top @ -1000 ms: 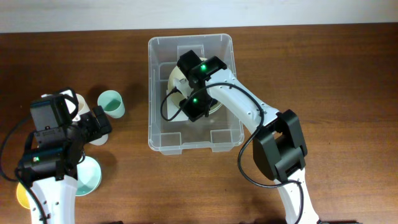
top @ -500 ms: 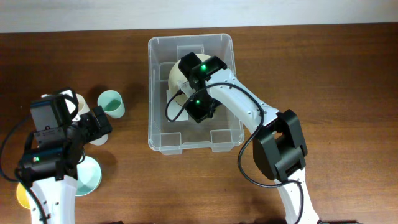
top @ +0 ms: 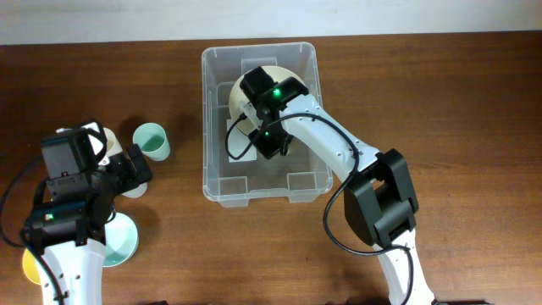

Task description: Pack container

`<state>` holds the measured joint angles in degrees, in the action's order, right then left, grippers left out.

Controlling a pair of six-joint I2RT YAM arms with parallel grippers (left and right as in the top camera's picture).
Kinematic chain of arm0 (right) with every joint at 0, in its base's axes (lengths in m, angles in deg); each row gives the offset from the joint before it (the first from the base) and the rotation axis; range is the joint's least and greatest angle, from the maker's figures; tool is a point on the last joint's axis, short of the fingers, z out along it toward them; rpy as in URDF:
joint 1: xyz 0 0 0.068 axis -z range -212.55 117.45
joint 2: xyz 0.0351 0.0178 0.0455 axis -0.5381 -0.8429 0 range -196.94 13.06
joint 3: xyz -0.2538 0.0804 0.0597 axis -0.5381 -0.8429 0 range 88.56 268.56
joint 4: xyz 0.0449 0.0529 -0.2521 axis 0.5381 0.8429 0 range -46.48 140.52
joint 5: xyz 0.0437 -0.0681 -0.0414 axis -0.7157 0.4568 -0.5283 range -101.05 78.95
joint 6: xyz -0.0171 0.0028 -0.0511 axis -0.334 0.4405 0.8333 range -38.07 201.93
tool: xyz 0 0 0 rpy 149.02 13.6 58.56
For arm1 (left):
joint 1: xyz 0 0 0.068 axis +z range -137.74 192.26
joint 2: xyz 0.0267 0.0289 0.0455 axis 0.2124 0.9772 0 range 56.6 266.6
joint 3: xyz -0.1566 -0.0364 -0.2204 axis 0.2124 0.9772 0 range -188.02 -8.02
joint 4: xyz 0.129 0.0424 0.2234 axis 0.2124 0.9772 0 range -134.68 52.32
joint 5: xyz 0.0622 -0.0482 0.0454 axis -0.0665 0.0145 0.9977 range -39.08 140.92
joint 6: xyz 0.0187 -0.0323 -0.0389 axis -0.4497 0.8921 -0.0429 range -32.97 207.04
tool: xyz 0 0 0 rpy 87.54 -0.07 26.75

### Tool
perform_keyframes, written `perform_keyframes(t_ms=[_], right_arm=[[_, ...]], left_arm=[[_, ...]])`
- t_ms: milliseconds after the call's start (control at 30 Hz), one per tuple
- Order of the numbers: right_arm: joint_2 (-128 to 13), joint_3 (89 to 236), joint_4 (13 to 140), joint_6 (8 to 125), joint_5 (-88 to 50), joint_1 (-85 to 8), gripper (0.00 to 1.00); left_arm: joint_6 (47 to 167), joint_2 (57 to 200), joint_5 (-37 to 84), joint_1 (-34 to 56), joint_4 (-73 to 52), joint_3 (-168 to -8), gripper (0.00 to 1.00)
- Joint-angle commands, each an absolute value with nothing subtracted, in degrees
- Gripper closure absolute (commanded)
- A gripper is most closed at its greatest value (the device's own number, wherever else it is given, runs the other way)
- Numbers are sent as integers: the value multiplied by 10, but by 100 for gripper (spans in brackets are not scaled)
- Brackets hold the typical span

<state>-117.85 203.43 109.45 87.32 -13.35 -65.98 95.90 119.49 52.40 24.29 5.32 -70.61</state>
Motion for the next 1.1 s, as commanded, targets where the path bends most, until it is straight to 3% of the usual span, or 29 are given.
perform_keyframes(t_ms=[0,167,467,500,567,700,833,1067], right_arm=[[-1176,2038,1113,875,-123,-663,96],[-1110,2070,1113,841,-121,-663,96],[-973,2078,1094,619,29,-588,96],[-964,2078,1102,595,37,-572,87],[-956,2078,1117,574,22,-528,53],[-966,2075,1149,575,-17,-478,55],[-981,2058,1189,577,-34,-449,67],[-996,1981,1183,590,-60,-446,68]], left_arm=[[964,1194,518,245,53,-716,0],[964,1194,518,245,54,-716,1],[964,1194,518,245,55,-716,1],[964,1194,518,245,55,-716,1],[964,1194,518,245,55,-716,1],[964,1194,518,245,55,-716,1],[964,1194,518,245,55,-716,1],[964,1194,518,245,55,-716,1]])
